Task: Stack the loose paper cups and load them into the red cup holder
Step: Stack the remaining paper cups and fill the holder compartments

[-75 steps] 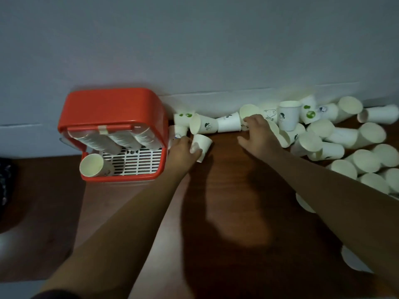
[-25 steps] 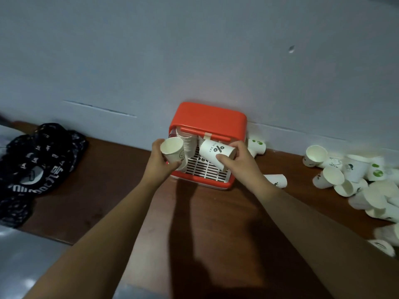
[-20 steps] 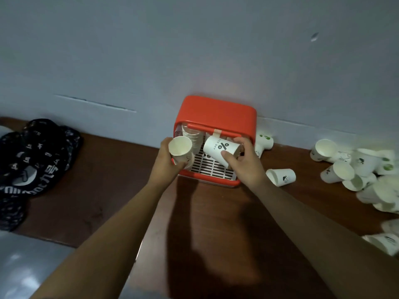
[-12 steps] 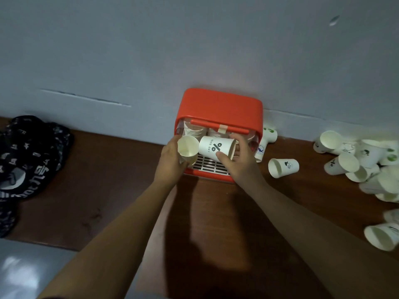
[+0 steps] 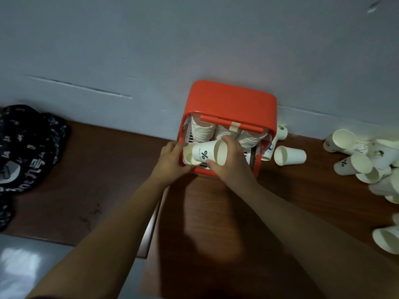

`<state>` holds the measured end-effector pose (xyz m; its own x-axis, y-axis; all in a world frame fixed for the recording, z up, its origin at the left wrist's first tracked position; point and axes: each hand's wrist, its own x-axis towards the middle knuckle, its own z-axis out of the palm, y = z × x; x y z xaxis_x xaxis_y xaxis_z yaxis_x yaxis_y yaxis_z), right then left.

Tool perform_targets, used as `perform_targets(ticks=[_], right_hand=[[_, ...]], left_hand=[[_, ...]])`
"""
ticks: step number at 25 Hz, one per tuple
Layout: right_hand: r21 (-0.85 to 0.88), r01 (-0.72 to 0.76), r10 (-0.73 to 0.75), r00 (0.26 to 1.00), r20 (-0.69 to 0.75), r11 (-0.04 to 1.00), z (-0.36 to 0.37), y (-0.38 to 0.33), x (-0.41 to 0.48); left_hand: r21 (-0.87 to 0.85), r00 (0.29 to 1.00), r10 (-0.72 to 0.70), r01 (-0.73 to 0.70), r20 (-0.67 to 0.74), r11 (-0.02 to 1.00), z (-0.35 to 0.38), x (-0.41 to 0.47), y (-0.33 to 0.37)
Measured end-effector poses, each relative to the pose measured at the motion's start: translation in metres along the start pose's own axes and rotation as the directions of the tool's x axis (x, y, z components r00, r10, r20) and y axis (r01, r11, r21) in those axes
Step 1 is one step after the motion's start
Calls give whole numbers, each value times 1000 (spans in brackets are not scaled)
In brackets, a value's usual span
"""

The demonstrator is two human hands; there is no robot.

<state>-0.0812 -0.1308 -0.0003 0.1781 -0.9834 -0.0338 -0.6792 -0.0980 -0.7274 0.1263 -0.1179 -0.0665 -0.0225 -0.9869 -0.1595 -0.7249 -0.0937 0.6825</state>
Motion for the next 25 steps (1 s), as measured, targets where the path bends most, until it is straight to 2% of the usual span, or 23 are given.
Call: perform_targets(ticks=[2, 4, 6, 9, 12, 17, 20, 22, 25], right_hand=[[-48, 21, -20, 1000, 10, 999, 9, 4, 3], [-83, 90, -83, 993, 85, 993, 19, 9, 7], [-76, 126, -110, 976, 186, 989, 28, 15, 13], [-73, 39, -17, 958, 285, 997, 34, 18, 20], [-9, 6, -3, 952, 307, 1000, 38, 21, 26], [31, -28, 17, 948, 318, 999, 47, 19, 30], [-15, -55, 57, 945, 323, 998, 38, 16, 24], [-33, -78, 85, 951, 296, 996, 16, 22, 11], [-116, -68, 105, 930, 352, 991, -41, 55, -16]], left_hand=[[16, 999, 25, -26, 21, 1000, -4, 1, -5], [39, 998, 54, -55, 20, 998, -6, 1, -10], [-53, 1000, 4, -3, 28, 999, -7, 1, -14], [-194, 998, -12, 24, 64, 981, -10, 0, -14], [-129, 995, 16, -4, 96, 992, -7, 4, -13], [-11, 999, -18, 18, 27, 1000, -4, 4, -11], [-24, 999, -14, 13, -33, 1000, -7, -7, -1], [-43, 994, -19, 15, -109, 999, -9, -18, 14], [-72, 990, -11, 1, -143, 997, -5, -30, 39]])
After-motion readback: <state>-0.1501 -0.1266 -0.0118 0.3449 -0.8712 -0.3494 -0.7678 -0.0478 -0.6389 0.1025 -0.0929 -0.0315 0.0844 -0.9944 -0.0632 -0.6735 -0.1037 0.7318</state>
